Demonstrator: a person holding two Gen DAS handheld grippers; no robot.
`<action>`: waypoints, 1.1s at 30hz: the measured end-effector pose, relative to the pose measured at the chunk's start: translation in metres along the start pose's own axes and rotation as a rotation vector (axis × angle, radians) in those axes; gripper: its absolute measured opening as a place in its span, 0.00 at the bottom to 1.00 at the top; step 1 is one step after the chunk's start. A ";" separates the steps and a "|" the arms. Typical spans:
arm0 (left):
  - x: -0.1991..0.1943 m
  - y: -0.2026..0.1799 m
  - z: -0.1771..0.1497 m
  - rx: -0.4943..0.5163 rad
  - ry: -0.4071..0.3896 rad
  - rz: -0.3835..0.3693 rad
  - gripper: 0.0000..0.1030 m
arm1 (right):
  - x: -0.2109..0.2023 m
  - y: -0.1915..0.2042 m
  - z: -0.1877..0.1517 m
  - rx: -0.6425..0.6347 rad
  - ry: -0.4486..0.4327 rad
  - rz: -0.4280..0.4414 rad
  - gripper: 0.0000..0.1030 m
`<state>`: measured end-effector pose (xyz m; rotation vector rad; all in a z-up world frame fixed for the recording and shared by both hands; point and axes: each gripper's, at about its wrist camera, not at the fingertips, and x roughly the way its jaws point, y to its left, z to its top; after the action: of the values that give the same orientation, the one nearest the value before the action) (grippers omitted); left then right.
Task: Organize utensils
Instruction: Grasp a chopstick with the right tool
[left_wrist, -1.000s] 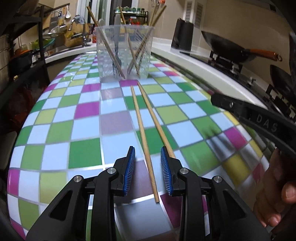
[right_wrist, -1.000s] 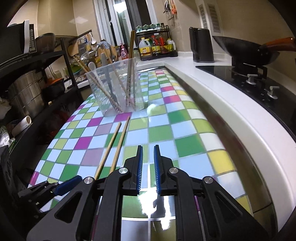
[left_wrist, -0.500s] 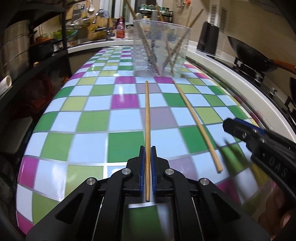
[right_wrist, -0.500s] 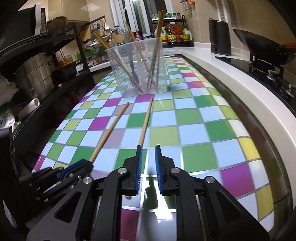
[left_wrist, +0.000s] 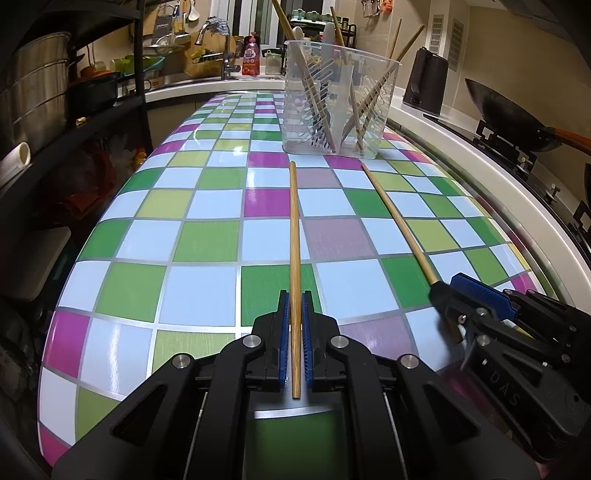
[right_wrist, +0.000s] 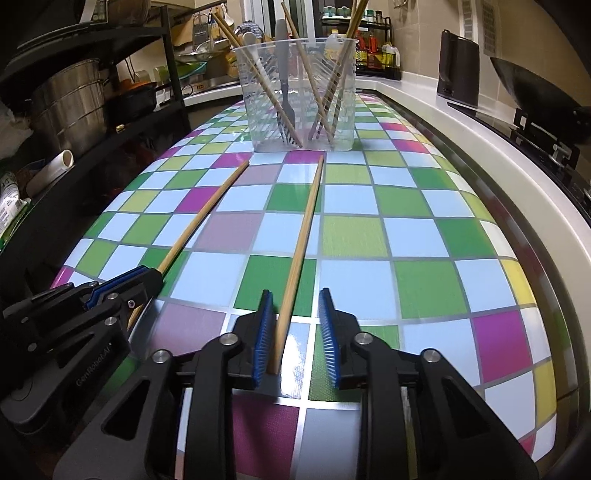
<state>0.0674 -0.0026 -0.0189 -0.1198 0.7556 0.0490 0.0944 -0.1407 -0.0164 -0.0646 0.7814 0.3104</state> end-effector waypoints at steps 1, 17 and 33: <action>0.000 0.000 0.000 -0.001 0.000 0.000 0.07 | 0.000 -0.002 0.000 0.003 0.000 -0.004 0.10; 0.000 0.008 -0.001 -0.027 -0.008 0.016 0.07 | -0.006 -0.029 -0.007 0.094 -0.051 -0.121 0.20; -0.010 0.004 -0.016 0.011 -0.056 0.035 0.07 | -0.011 -0.019 -0.019 0.056 -0.125 -0.147 0.14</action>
<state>0.0491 -0.0007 -0.0239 -0.0947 0.7019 0.0818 0.0799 -0.1646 -0.0229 -0.0489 0.6571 0.1509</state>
